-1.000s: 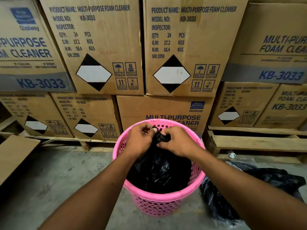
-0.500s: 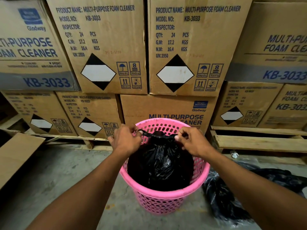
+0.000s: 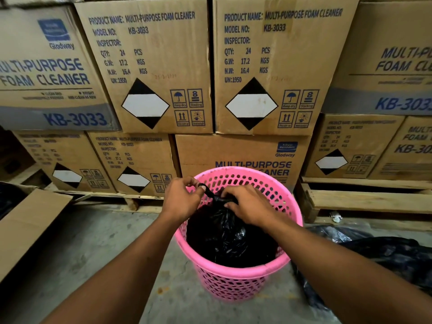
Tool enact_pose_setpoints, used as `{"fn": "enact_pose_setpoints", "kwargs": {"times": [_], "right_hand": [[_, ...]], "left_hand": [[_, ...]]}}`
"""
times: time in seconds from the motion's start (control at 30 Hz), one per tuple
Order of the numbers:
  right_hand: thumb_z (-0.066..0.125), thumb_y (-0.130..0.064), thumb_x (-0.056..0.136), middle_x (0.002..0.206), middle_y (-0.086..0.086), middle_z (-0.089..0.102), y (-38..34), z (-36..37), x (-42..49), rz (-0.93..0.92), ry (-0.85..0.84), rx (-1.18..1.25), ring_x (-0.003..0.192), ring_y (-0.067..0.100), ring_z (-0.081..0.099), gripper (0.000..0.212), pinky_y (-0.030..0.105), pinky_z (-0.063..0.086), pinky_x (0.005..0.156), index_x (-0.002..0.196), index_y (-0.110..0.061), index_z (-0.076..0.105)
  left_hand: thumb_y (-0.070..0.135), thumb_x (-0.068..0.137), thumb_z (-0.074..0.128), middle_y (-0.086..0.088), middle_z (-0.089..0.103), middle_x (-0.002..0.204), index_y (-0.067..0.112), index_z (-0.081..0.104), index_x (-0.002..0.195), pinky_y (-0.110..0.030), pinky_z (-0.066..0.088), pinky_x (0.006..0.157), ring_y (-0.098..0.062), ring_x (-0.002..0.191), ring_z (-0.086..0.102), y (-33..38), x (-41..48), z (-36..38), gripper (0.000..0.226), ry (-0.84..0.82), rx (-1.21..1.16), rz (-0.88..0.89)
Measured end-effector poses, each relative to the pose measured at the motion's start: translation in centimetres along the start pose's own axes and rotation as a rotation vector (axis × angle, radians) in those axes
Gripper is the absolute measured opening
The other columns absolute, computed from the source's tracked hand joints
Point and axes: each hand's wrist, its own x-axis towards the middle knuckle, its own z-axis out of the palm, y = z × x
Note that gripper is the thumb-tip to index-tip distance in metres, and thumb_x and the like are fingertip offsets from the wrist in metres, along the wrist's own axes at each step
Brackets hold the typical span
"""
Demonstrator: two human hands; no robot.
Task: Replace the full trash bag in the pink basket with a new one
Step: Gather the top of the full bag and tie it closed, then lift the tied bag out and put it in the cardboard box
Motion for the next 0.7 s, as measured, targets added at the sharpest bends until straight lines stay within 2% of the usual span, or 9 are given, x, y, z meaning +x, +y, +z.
{"fn": "enact_pose_setpoints", "kwargs": {"times": [0.1, 0.17, 0.23, 0.33, 0.37, 0.43, 0.47, 0.6, 0.7], "right_hand": [[0.072, -0.016, 0.087, 0.085, -0.007, 0.071, 0.5, -1.0, 0.8, 0.077, 0.021, 0.129, 0.068, 0.006, 0.064, 0.019, 0.027, 0.05, 0.065, 0.085, -0.035, 0.07], [0.073, -0.011, 0.086, 0.078, -0.003, 0.073, 0.4, -3.0, 1.5, 0.106, 0.057, 0.181, 0.054, 0.006, 0.063, 0.027, 0.032, 0.057, 0.054, 0.072, -0.034, 0.068], [0.072, -0.007, 0.086, 0.075, 0.003, 0.074, -0.2, -5.7, 2.2, 0.108, 0.092, 0.249, 0.046, 0.007, 0.063, 0.026, 0.032, 0.058, 0.044, 0.073, -0.029, 0.07], [0.072, -0.003, 0.086, 0.076, 0.003, 0.072, -1.9, -10.9, 3.6, 0.103, 0.151, 0.346, 0.042, 0.004, 0.061, 0.026, 0.024, 0.053, 0.041, 0.075, -0.027, 0.07], [0.072, -0.002, 0.086, 0.076, 0.004, 0.071, -2.6, -12.7, 4.0, 0.104, 0.166, 0.383, 0.04, 0.004, 0.06, 0.024, 0.024, 0.053, 0.04, 0.076, -0.024, 0.07], [0.069, 0.002, 0.087, 0.078, 0.01, 0.07, -4.3, -15.7, 4.7, 0.082, 0.185, 0.454, 0.038, 0.005, 0.056, 0.021, 0.024, 0.052, 0.037, 0.077, -0.017, 0.069], [0.069, 0.003, 0.087, 0.079, 0.014, 0.069, -5.4, -17.0, 4.9, 0.067, 0.185, 0.475, 0.038, 0.007, 0.055, 0.021, 0.026, 0.053, 0.037, 0.078, -0.015, 0.069], [0.07, 0.002, 0.087, 0.075, 0.005, 0.072, -10.8, -21.3, 5.6, 0.082, 0.107, 0.478, 0.04, 0.007, 0.059, 0.022, 0.027, 0.055, 0.041, 0.077, -0.017, 0.07], [0.071, 0.0, 0.086, 0.064, -0.006, 0.07, -17.0, -25.1, 7.3, 0.099, 0.003, 0.431, 0.042, 0.009, 0.063, 0.028, 0.031, 0.058, 0.045, 0.073, -0.024, 0.069]], "left_hand": [[0.029, 0.087, 0.076, 0.002, 0.066, 0.1, 0.014, 0.067, 0.091, -0.02, 0.045, 0.066, -0.008, 0.085, 0.063, -0.6, -0.3, -1.0, 0.017, -0.024, -0.083, 0.003], [0.03, 0.087, 0.075, 0.0, 0.067, 0.1, 0.017, 0.064, 0.095, -0.029, 0.056, 0.07, -0.015, 0.085, 0.068, -1.0, -0.5, -1.9, 0.019, -0.044, -0.097, -0.022], [0.027, 0.089, 0.073, -0.005, 0.069, 0.103, 0.019, 0.064, 0.096, -0.032, 0.059, 0.069, -0.02, 0.083, 0.07, -1.2, -0.4, -2.7, 0.014, -0.045, -0.047, -0.023], [0.029, 0.09, 0.072, -0.002, 0.069, 0.1, 0.026, 0.063, 0.097, -0.012, 0.048, 0.053, -0.005, 0.073, 0.063, -1.0, 0.0, -4.1, 0.011, -0.024, 0.006, -0.003], [0.031, 0.09, 0.071, -0.002, 0.069, 0.102, 0.025, 0.064, 0.102, -0.013, 0.05, 0.055, -0.008, 0.075, 0.064, -0.7, 0.3, -4.6, 0.015, -0.025, 0.007, -0.006], [0.032, 0.091, 0.07, -0.006, 0.068, 0.112, 0.022, 0.066, 0.112, -0.025, 0.057, 0.065, -0.019, 0.087, 0.067, 0.4, 0.7, -6.0, 0.023, -0.027, -0.015, -0.03], [0.032, 0.092, 0.069, -0.007, 0.067, 0.116, 0.022, 0.066, 0.113, -0.024, 0.056, 0.063, -0.021, 0.092, 0.067, 1.4, 0.9, -7.0, 0.023, -0.023, -0.013, -0.043], [0.027, 0.093, 0.068, 0.0, 0.063, 0.119, 0.026, 0.065, 0.107, -0.007, 0.043, 0.044, -0.01, 0.091, 0.06, 6.8, 0.8, -12.6, 0.014, -0.068, 0.068, -0.027], [0.028, 0.092, 0.068, 0.002, 0.068, 0.112, 0.022, 0.068, 0.109, -0.011, 0.047, 0.067, -0.012, 0.097, 0.065, 11.9, 0.7, -19.8, 0.018, -0.126, 0.117, -0.069]]}}
